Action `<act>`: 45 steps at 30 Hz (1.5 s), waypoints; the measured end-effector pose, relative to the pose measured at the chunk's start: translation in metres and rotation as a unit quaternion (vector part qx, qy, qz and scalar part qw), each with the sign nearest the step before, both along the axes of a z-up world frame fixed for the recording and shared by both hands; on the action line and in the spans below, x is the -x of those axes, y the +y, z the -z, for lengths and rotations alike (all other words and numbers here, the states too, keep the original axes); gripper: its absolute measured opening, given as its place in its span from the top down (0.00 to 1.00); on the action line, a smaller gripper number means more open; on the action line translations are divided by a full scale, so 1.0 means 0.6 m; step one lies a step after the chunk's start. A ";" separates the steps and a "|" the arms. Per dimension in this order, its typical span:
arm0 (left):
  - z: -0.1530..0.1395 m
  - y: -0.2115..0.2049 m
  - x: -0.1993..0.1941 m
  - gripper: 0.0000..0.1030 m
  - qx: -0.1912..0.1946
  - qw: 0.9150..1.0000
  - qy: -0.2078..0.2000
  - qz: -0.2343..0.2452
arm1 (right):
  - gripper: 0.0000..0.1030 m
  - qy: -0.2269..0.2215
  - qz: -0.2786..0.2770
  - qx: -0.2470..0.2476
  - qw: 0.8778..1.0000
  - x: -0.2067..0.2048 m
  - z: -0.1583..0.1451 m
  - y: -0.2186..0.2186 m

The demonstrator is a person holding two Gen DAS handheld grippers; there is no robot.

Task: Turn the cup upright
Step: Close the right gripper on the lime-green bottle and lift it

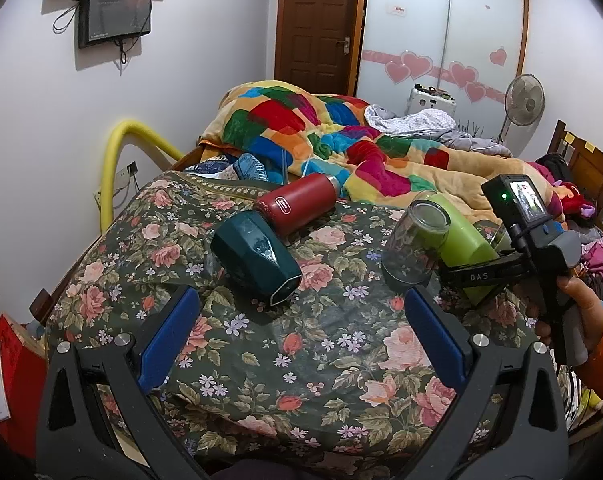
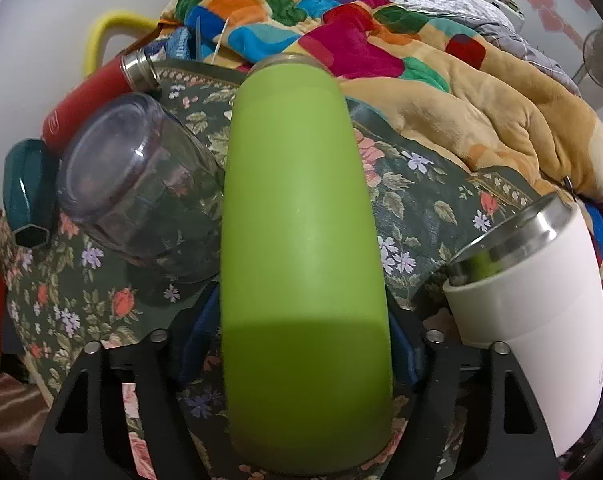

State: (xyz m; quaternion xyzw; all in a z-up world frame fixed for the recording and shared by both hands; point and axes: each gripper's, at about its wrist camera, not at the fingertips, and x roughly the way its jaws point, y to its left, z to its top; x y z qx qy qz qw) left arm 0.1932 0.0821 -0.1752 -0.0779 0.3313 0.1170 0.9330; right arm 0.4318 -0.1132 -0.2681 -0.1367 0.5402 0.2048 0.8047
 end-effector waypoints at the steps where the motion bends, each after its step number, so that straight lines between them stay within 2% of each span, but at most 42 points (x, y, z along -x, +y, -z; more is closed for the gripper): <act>1: 0.000 0.000 0.000 0.00 0.001 1.000 0.000 0.000 | 0.40 -0.002 -0.003 0.003 1.000 0.001 -0.001 0.000; 9: -0.009 -0.013 0.010 0.00 -0.009 1.000 -0.005 0.005 | 0.40 0.007 0.012 -0.022 1.000 0.015 -0.009 -0.011; 21: -0.045 -0.030 0.047 0.00 -0.014 0.999 -0.027 0.010 | 0.40 -0.017 0.015 -0.043 0.999 0.064 -0.055 -0.035; 30: -0.071 -0.042 0.082 0.00 -0.015 0.999 -0.044 0.012 | 0.40 -0.016 0.022 -0.075 0.997 0.107 -0.078 -0.064; 40: -0.093 -0.057 0.113 0.00 -0.018 0.998 -0.060 0.018 | 0.40 -0.086 -0.006 -0.103 0.991 0.190 -0.161 -0.069; 45: -0.097 -0.062 0.119 0.00 -0.021 0.998 -0.062 0.021 | 0.40 -0.108 -0.027 -0.116 0.987 0.222 -0.183 -0.058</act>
